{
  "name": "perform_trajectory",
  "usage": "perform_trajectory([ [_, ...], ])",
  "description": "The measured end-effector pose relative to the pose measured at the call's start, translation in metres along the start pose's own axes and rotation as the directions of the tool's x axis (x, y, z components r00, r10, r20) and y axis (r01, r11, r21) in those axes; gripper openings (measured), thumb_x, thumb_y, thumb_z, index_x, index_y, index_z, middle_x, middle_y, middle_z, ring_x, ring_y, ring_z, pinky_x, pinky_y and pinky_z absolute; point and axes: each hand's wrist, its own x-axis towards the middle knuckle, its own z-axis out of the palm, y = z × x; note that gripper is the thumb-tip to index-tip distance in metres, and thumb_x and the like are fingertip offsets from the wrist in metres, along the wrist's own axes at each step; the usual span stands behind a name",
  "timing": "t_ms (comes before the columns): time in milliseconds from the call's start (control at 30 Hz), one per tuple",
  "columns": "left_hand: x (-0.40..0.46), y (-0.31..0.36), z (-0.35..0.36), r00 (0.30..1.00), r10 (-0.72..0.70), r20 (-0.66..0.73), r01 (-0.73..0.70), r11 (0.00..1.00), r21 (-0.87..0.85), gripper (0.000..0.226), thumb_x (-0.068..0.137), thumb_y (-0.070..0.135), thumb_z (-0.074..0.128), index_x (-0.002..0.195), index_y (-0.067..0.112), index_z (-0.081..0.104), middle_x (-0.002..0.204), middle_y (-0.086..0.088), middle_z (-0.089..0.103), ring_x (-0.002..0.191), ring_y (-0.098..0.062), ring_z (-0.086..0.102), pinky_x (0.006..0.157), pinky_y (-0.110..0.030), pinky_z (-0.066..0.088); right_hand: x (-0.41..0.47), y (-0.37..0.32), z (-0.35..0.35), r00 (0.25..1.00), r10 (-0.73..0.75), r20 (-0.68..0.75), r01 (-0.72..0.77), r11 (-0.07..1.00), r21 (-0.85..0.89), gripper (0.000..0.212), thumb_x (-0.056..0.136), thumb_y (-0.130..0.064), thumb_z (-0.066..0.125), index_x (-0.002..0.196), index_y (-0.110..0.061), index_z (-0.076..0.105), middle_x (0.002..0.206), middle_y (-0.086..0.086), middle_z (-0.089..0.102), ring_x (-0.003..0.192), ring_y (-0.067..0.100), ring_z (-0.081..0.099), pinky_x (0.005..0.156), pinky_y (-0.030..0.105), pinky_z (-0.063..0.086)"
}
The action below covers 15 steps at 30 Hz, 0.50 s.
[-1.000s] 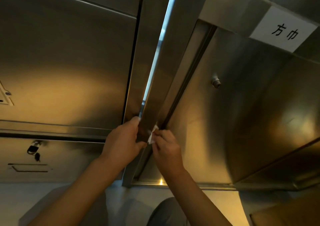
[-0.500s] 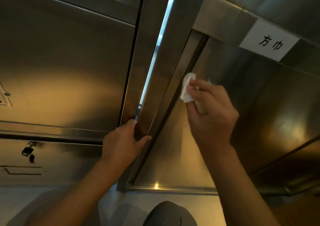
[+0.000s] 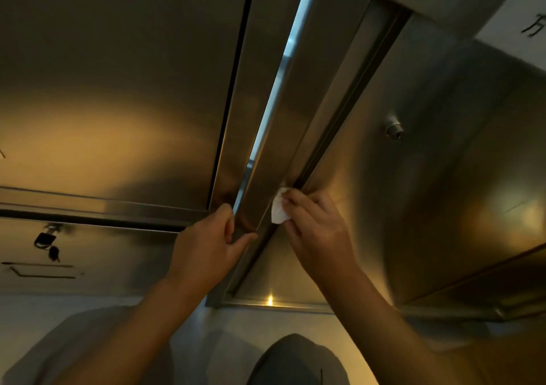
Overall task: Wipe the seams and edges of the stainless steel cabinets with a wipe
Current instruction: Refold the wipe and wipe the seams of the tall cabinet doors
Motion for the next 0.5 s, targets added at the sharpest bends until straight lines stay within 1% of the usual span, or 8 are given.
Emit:
perform_trajectory([
  [67, -0.004, -0.012, 0.01, 0.999, -0.035, 0.03, 0.034, 0.999, 0.029, 0.045, 0.08, 0.056, 0.078, 0.073, 0.027, 0.043, 0.057, 0.006, 0.048, 0.052, -0.006, 0.05, 0.05, -0.031, 0.045, -0.016, -0.004, 0.02, 1.0, -0.005, 0.029, 0.004, 1.0, 0.028, 0.032, 0.086, -0.006, 0.081, 0.116, 0.0, 0.074, 0.124, 0.017, 0.071, 0.095, 0.027, 0.065, 0.077, 0.031, 0.058],
  [100, -0.006, -0.018, 0.014, 0.998, -0.053, 0.045, 0.051, 0.998, 0.044, 0.045, 0.08, 0.057, 0.077, 0.072, 0.026, 0.045, 0.057, 0.006, 0.049, 0.052, -0.006, 0.05, 0.05, -0.032, 0.046, -0.025, -0.006, 0.03, 0.999, -0.011, 0.052, 0.009, 1.0, 0.029, 0.035, 0.082, -0.004, 0.083, 0.115, 0.001, 0.074, 0.123, 0.017, 0.071, 0.093, 0.028, 0.066, 0.074, 0.032, 0.059],
  [200, -0.013, -0.036, 0.026, 0.994, -0.079, 0.072, 0.075, 0.996, 0.057, 0.045, 0.08, 0.058, 0.076, 0.067, 0.025, 0.048, 0.056, 0.008, 0.049, 0.052, -0.006, 0.049, 0.049, -0.027, 0.036, -0.053, -0.009, 0.062, 0.99, -0.003, 0.14, -0.002, 0.999, 0.038, 0.041, 0.078, -0.001, 0.087, 0.117, 0.0, 0.074, 0.124, 0.015, 0.07, 0.094, 0.029, 0.066, 0.068, 0.036, 0.061],
  [267, -0.016, -0.046, 0.032, 0.993, -0.082, 0.084, 0.075, 0.994, 0.077, 0.045, 0.081, 0.058, 0.076, 0.066, 0.026, 0.05, 0.055, 0.009, 0.048, 0.051, -0.007, 0.048, 0.048, -0.025, 0.035, -0.071, -0.01, 0.085, 0.98, 0.005, 0.198, -0.012, 0.999, 0.037, 0.041, 0.08, -0.001, 0.084, 0.12, -0.002, 0.073, 0.127, 0.013, 0.069, 0.097, 0.028, 0.063, 0.066, 0.037, 0.06],
  [333, -0.018, -0.051, 0.036, 0.989, -0.102, 0.106, 0.094, 0.993, 0.074, 0.045, 0.082, 0.061, 0.073, 0.065, 0.027, 0.05, 0.054, 0.008, 0.049, 0.051, -0.008, 0.049, 0.049, -0.027, 0.041, -0.089, -0.013, 0.105, 0.963, -0.003, 0.271, -0.002, 1.0, 0.018, 0.04, 0.081, -0.003, 0.083, 0.119, -0.003, 0.073, 0.127, 0.013, 0.068, 0.099, 0.028, 0.062, 0.065, 0.037, 0.061],
  [400, -0.02, -0.052, 0.039, 0.988, -0.108, 0.11, 0.104, 0.994, 0.039, 0.044, 0.084, 0.061, 0.071, 0.064, 0.03, 0.046, 0.054, 0.007, 0.048, 0.051, -0.009, 0.05, 0.051, -0.031, 0.045, -0.103, -0.017, 0.12, 0.944, -0.009, 0.329, 0.007, 1.0, 0.007, 0.041, 0.078, -0.004, 0.085, 0.117, -0.003, 0.074, 0.126, 0.014, 0.069, 0.102, 0.029, 0.064, 0.064, 0.036, 0.062],
  [500, -0.021, -0.05, 0.041, 0.987, -0.118, 0.108, 0.116, 0.993, 0.018, 0.044, 0.083, 0.066, 0.063, 0.066, 0.029, 0.045, 0.057, 0.006, 0.053, 0.053, -0.01, 0.053, 0.052, -0.036, 0.049, -0.116, -0.02, 0.135, 0.93, -0.024, 0.366, 0.022, 1.0, 0.01, 0.042, 0.073, -0.004, 0.087, 0.113, -0.003, 0.075, 0.122, 0.015, 0.071, 0.102, 0.03, 0.065, 0.06, 0.034, 0.061],
])
